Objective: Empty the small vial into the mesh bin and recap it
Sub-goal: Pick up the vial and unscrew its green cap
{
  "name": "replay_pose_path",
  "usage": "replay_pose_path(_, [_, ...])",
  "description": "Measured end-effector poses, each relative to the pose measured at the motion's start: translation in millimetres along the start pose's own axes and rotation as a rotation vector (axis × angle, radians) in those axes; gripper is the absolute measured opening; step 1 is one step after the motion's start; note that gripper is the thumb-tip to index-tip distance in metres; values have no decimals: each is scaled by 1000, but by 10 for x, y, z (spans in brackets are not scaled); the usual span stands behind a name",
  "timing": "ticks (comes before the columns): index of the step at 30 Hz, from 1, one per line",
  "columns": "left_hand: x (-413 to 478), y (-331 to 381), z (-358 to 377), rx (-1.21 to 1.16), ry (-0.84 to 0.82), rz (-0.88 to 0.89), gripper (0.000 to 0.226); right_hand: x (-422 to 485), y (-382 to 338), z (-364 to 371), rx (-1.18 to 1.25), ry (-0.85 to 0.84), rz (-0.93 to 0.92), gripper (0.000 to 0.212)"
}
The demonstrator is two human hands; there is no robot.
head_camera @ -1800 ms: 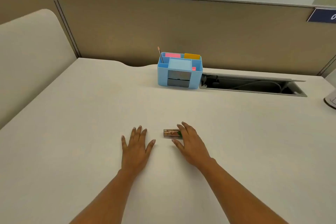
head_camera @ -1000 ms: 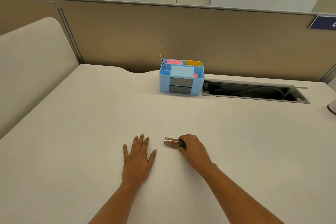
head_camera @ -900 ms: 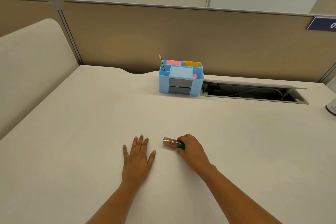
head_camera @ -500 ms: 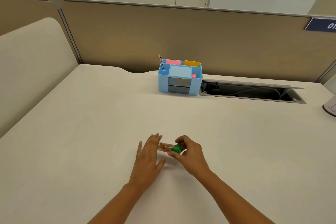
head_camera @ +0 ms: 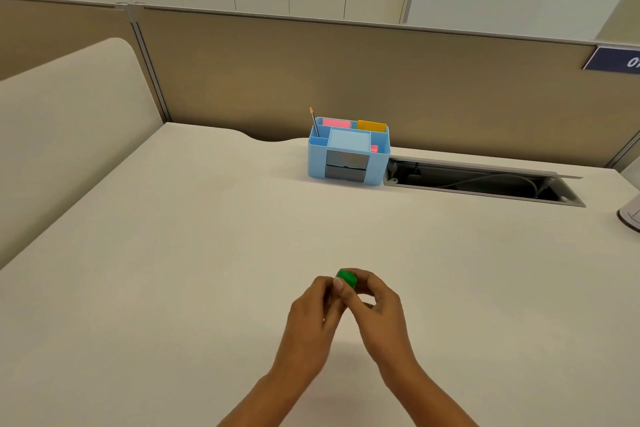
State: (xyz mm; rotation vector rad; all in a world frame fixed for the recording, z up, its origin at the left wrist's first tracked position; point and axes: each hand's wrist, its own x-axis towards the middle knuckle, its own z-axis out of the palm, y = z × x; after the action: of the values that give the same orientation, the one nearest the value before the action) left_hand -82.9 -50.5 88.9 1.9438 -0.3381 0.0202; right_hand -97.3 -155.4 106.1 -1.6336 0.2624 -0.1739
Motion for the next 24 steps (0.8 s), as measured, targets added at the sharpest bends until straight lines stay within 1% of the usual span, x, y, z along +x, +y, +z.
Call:
replay_pose_path(2, [-52, 108, 33, -72, -22, -26, 20, -69, -61, 14, 89, -4, 34, 14])
replay_pose_path(6, [-117, 282, 80, -206, -47, -77, 23, -158, -204, 54, 229, -89, 113, 38])
replay_pose_path(8, [-137, 374, 76, -302, -38, -111, 27, -188, -258, 66, 272, -123, 116, 43])
replay_pose_path(11, [-144, 464, 35, -435, -15, -160, 33, -226, -315, 74, 319, -158, 104, 44])
replay_pose_path(14, [-149, 512, -1, -517, 6, -185, 37, -242, -347, 81, 314, -170, 80, 43])
replay_pose_path(20, [-189, 551, 34, -572, 48, -187, 33, -284, -373, 131, 302, -133, 58, 50])
replay_pose_path(24, [-216, 564, 56, -567, 67, -193, 34, -289, -350, 160, 296, -84, 54, 44])
